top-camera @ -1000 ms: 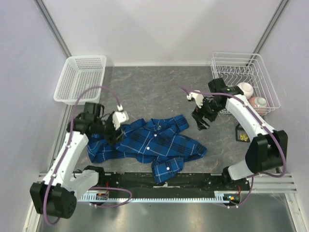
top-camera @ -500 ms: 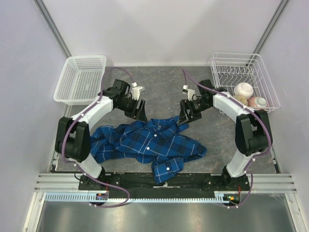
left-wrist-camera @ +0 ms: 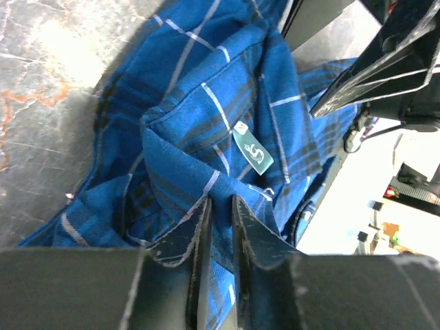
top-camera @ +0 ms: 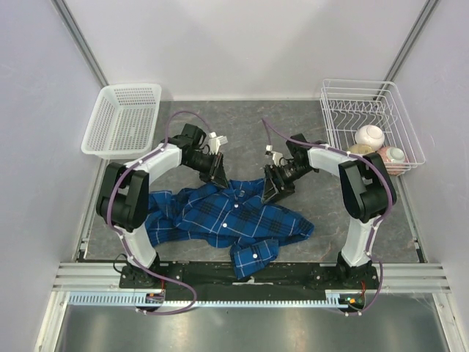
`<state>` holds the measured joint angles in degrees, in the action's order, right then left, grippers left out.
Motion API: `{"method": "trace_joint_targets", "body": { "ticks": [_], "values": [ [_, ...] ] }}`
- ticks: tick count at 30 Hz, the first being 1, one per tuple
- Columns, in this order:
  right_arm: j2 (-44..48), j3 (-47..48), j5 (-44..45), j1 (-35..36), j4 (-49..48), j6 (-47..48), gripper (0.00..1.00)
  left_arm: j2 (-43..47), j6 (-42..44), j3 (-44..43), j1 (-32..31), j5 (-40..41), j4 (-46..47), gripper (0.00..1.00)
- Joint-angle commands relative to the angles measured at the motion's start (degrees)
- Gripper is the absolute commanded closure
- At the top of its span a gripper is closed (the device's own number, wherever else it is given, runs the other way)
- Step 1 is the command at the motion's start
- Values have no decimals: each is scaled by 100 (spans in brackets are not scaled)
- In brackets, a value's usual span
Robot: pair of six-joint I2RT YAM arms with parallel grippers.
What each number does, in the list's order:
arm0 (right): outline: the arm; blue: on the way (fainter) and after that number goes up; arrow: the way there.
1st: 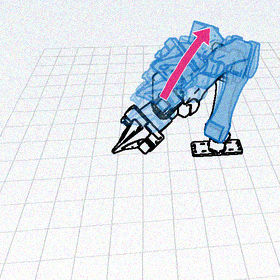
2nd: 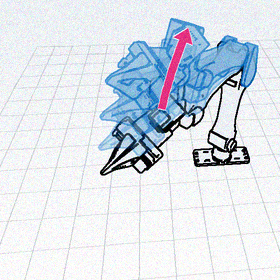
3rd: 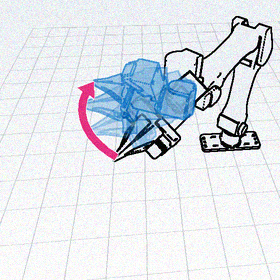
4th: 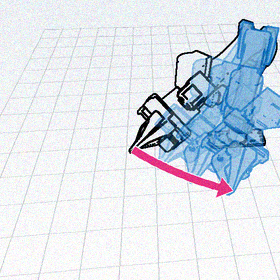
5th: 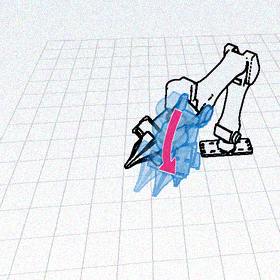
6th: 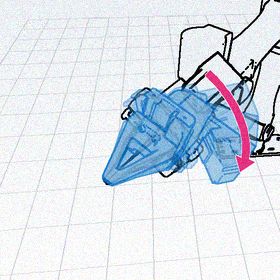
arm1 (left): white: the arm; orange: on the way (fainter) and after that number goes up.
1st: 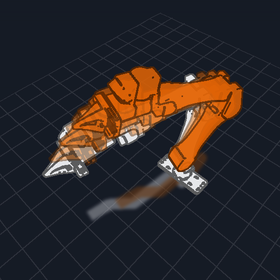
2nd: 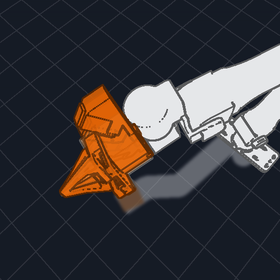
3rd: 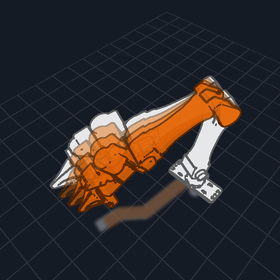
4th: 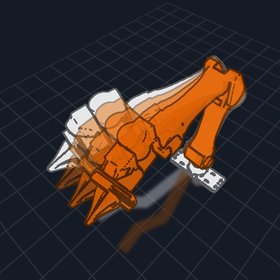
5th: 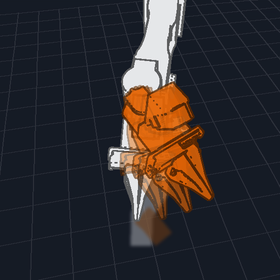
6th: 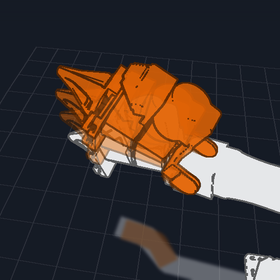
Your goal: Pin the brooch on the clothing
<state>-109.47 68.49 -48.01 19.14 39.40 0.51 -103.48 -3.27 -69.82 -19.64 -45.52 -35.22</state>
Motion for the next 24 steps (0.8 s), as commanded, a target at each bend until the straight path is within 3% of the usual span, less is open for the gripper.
{"method": "trace_joint_targets", "body": {
  "ticks": [1, 4, 5, 7, 8, 13, 16, 17, 19, 20, 21, 24],
  "values": [
    [110, -37, -639, 117, 673, 967, 26, 258, 318, -128, -14, -1002, 60, 82],
    [206, 76, -727, 125, 850, 1223, 48, 679, 694, -137, 39, -1073, -37, 95],
    [250, 147, -780, 117, 868, 1267, 65, 837, 774, -120, 56, -1073, -46, 97],
    [364, 453, -894, 117, 859, 1355, 84, 1267, 1169, -119, 74, -1178, -168, 98],
    [391, 594, -894, 117, 850, 1355, 100, 1417, 1318, -111, 74, -1196, -230, 98],
    [872, 1386, -956, 125, 868, 1451, 100, 2680, 2706, 266, 83, -1267, -809, 98],
    [1452, 1230, -974, 134, 981, 1766, 100, 3271, 3471, 758, 83, -1179, -1073, 98],
    [1620, 1141, -887, 143, 1026, 1907, 78, 3699, 3691, 899, 83, -1179, -1118, 98],
    [2156, 774, -256, 143, 1244, 2302, 47, 4167, 4166, 1399, 74, -1083, -1049, 98],
    [2341, 589, 34, 143, 1263, 2817, 19, 4596, 4289, 1575, 83, -1047, -996, 98],
    [2734, 360, 629, 143, 1237, 3066, 6, 4844, 4595, 1916, 83, -1012, -952, 98],
    [3298, -598, 1205, 152, 930, 3753, 2, 5616, 5341, 2532, 65, -907, -969, 98]
  ]
}}
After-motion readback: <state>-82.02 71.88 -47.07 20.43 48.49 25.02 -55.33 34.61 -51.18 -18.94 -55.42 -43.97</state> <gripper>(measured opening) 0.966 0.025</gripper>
